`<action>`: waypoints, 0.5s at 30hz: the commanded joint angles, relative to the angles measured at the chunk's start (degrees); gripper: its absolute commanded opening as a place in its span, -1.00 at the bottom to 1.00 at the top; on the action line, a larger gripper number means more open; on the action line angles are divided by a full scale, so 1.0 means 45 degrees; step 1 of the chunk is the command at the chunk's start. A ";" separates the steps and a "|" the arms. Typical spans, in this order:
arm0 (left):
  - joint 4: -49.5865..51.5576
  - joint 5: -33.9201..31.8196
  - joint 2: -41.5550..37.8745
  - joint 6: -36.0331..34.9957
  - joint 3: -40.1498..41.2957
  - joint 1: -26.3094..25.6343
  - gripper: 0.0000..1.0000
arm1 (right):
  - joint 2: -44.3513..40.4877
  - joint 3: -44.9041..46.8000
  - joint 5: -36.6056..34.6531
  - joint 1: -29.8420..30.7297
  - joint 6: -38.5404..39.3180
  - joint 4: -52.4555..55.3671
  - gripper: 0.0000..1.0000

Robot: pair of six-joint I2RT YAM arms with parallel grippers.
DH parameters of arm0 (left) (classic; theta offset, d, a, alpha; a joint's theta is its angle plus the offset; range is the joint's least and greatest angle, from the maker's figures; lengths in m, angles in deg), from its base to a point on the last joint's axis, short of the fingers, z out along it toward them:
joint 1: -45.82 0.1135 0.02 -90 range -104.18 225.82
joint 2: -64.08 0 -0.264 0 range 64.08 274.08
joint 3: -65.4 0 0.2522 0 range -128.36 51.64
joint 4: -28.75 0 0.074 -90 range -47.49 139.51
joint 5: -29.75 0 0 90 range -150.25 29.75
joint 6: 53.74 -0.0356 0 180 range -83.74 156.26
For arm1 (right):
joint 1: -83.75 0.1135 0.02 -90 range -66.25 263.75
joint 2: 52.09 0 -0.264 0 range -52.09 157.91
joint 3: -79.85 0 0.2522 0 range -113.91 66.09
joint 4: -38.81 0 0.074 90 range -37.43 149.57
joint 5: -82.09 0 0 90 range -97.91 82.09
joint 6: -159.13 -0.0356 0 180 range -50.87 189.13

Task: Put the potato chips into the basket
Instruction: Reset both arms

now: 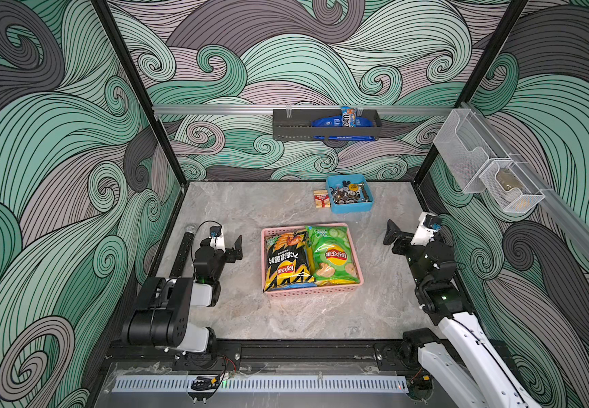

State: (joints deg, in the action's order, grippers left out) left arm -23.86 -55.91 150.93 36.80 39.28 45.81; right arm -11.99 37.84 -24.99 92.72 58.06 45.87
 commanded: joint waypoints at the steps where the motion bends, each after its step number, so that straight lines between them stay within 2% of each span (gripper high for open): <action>1: -0.3627 0.0328 0.0873 0.0239 0.0342 0.0137 0.97 | 0.0931 0.0753 0.0195 -0.0074 0.1648 -0.2368 1.00; 4: -0.1001 -0.0192 0.0234 0.0551 -0.0413 0.0139 0.97 | 0.1794 0.2049 -0.0106 -0.0222 0.2185 -0.4749 1.00; 5: -0.0846 -0.0201 0.0229 0.0497 -0.0458 0.0122 0.97 | 0.2154 0.2588 -0.0112 -0.0298 0.2279 -0.5700 1.00; 8: -0.2451 -0.0008 0.0695 0.0209 0.0024 0.0120 0.97 | 0.3575 0.3691 -0.0191 -0.0538 0.2747 -0.9036 1.00; 9: -0.3151 -0.0017 0.0910 0.0244 0.0131 0.0120 0.97 | 0.3918 0.3829 -0.0204 -0.0614 0.2874 -0.9477 1.00; 12: -0.1982 -0.0030 0.0558 0.0214 -0.0165 0.0115 0.97 | 0.5764 0.4326 0.0591 -0.1368 0.2695 -1.1814 1.00; 15: -0.2657 -0.0027 0.0783 0.0208 0.0045 0.0118 0.97 | 0.7376 0.4825 0.0966 -0.1958 0.2202 -1.4184 1.00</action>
State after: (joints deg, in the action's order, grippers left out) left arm -32.25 -55.95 153.97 37.63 39.31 45.81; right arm 17.69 58.12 -23.03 85.37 68.72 -1.54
